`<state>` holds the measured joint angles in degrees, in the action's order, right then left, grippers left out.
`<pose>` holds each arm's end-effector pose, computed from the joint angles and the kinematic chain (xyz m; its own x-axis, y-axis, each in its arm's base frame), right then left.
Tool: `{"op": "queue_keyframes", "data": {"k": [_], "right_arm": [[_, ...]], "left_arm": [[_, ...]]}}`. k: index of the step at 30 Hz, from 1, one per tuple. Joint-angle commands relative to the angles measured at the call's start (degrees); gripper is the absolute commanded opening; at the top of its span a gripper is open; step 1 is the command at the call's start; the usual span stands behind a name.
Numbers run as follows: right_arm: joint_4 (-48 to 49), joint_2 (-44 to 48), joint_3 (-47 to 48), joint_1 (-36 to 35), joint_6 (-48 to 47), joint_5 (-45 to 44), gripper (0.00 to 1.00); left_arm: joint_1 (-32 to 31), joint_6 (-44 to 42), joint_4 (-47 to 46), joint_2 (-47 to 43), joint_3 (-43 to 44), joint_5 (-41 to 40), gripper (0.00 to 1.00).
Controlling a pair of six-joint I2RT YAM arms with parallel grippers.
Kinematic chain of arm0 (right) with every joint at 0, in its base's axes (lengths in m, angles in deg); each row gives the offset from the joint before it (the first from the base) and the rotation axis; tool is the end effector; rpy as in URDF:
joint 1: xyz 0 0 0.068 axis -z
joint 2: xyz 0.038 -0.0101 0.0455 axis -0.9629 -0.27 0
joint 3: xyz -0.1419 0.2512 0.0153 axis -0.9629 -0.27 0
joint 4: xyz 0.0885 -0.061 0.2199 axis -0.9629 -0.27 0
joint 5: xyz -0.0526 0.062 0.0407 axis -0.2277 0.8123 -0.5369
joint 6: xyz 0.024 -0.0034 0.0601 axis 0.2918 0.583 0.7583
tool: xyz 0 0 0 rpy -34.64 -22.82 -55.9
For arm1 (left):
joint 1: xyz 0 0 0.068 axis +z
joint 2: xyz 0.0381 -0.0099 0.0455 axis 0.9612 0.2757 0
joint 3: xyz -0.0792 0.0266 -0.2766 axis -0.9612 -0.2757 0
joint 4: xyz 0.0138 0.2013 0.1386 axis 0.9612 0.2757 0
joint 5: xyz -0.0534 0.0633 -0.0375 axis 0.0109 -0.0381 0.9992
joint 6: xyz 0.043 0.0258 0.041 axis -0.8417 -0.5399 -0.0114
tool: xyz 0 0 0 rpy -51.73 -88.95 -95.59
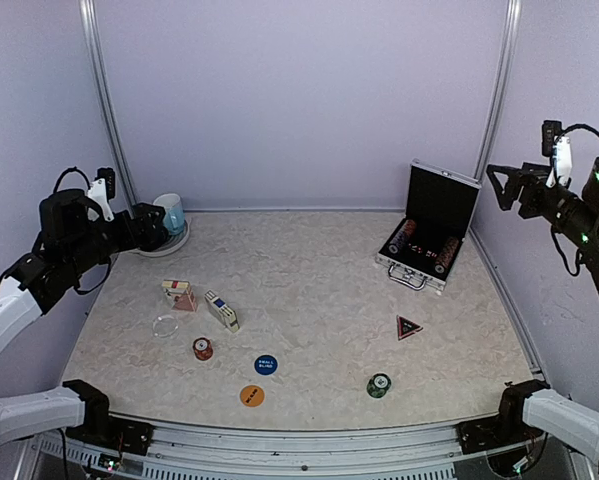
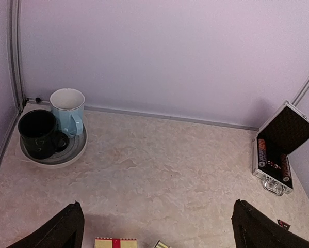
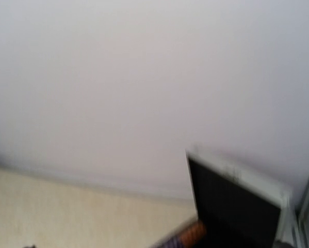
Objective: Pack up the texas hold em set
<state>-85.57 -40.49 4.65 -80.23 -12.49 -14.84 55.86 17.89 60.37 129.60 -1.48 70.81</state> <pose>0.1345 0.0236 0.4392 -0.0146 0.1091 -0.9939 -0.2934 0.9498 0.1085 0.1786 -0.0562 0.3487 -0.3020 -0.2476 -0.9206 0.1812 0.9332 -0.3104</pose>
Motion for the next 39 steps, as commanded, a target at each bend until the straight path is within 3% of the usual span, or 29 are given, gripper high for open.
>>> {"op": "queue_keyframes", "data": {"k": [1,5,11,19,22,29,33,39], "right_arm": [[-12.1,-2.1,2.3,-0.7,-0.2,-1.7,0.99],[-15.5,-2.0,5.5,-0.6,2.0,0.6,0.99],[-12.0,2.6,3.3,-1.9,-0.3,1.7,0.99],[-16.0,-4.0,2.9,-2.7,0.8,10.0,0.99],[-18.7,-7.8,3.5,-2.7,1.8,9.1,0.99],[-19.2,-15.3,1.7,-2.7,4.9,3.3,0.99],[-16.8,-17.4,-0.1,-2.7,14.1,-0.4,0.99],[-14.6,-21.7,-1.6,-2.6,17.3,8.6,0.99]], "left_arm": [[-0.3,0.7,-0.4,-0.1,1.4,-2.5,0.99],[-0.4,2.1,0.0,-0.8,1.1,-6.0,0.99],[-0.4,7.3,1.9,-0.9,1.6,-12.7,0.99],[0.0,2.6,-1.4,0.0,0.8,-0.4,0.99],[0.0,4.5,-3.4,-0.3,-0.5,-2.8,0.99],[0.0,0.1,-4.2,-3.0,-3.3,3.4,0.99],[0.0,0.2,-4.1,-2.8,-3.3,3.5,0.99],[0.0,0.4,-4.5,-2.5,-3.8,4.7,0.99]]}}
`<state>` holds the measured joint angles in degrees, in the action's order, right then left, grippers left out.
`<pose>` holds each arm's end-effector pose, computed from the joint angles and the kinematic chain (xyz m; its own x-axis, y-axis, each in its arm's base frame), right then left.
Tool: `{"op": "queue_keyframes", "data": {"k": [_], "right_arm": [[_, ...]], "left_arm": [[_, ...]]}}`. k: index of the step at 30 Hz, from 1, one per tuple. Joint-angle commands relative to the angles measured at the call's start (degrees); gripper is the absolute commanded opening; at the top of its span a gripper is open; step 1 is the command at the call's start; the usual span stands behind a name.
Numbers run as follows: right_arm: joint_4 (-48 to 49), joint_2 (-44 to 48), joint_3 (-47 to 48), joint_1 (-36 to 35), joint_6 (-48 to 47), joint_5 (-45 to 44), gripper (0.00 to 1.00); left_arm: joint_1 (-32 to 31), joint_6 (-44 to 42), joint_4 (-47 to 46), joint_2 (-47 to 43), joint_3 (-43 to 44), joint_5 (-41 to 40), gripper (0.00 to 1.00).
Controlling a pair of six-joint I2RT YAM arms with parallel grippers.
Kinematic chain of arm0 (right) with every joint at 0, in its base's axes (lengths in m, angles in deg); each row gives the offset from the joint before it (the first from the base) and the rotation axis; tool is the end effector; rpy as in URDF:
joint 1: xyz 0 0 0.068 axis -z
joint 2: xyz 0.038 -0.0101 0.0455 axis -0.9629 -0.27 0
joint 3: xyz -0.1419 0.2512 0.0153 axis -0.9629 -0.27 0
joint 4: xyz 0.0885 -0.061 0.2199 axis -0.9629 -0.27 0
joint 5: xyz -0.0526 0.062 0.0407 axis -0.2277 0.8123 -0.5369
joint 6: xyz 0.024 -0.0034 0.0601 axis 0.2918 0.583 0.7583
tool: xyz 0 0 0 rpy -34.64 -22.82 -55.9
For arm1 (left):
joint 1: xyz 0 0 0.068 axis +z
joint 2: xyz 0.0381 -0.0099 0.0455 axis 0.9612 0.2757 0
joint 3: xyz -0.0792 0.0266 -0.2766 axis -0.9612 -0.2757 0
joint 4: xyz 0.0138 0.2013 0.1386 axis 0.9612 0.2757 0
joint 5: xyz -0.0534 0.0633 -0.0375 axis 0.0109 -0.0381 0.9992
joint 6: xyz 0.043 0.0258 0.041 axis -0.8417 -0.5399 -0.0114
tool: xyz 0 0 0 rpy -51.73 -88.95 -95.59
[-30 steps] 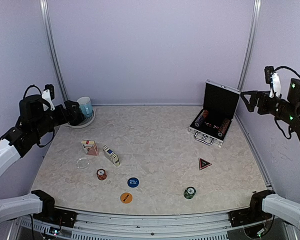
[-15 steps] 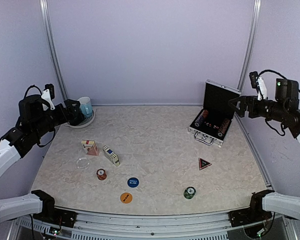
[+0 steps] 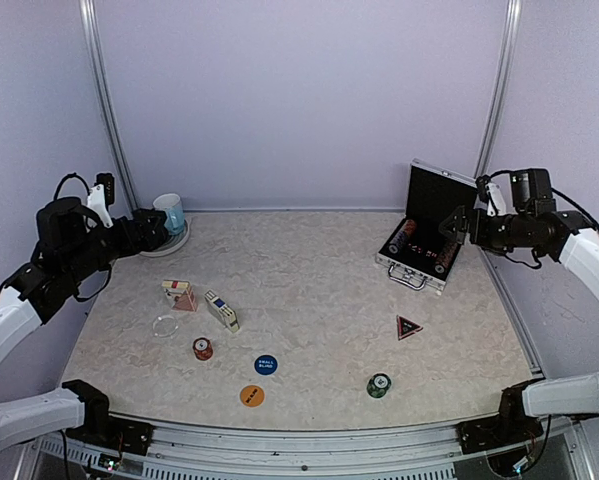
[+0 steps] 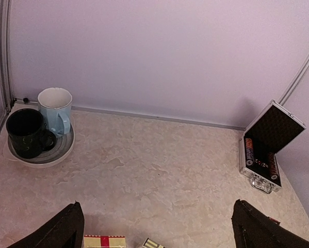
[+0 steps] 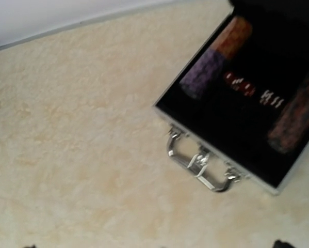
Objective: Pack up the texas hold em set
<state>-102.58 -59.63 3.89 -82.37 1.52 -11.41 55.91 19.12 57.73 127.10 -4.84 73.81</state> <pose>0.2155 0.0432 0.3465 -0.6613 0.2481 -0.7079 -0.1135 0.8998 0.4214 0.1708 -0.0563 0.3409 -0.2956 -0.2714 -0.9160 0.2295 0.9105 -0.3439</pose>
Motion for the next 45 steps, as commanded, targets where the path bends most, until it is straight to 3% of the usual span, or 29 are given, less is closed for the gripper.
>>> {"op": "queue_keyframes", "data": {"k": [1,6,18,28,45], "right_arm": [[3.1,-3.1,-1.4,-0.5,3.4,5.2,0.99],[6.0,-4.6,-3.1,-0.6,4.2,0.0,0.99],[8.6,-14.5,-0.7,-5.5,4.6,-3.3,0.99],[8.2,-29.0,9.5,-13.6,3.6,-10.4,0.99],[5.9,-51.5,28.8,-15.0,2.5,-13.4,0.99]], "left_arm": [[0.0,-0.8,-1.7,0.1,-0.4,1.8,0.99],[0.0,-0.7,-1.1,0.5,-0.4,2.1,0.99],[0.1,-0.7,0.3,0.9,-0.1,0.8,0.99],[0.7,-0.6,0.4,1.2,-0.1,1.2,0.99],[2.1,-0.3,0.4,1.6,-0.2,1.5,0.99]]}}
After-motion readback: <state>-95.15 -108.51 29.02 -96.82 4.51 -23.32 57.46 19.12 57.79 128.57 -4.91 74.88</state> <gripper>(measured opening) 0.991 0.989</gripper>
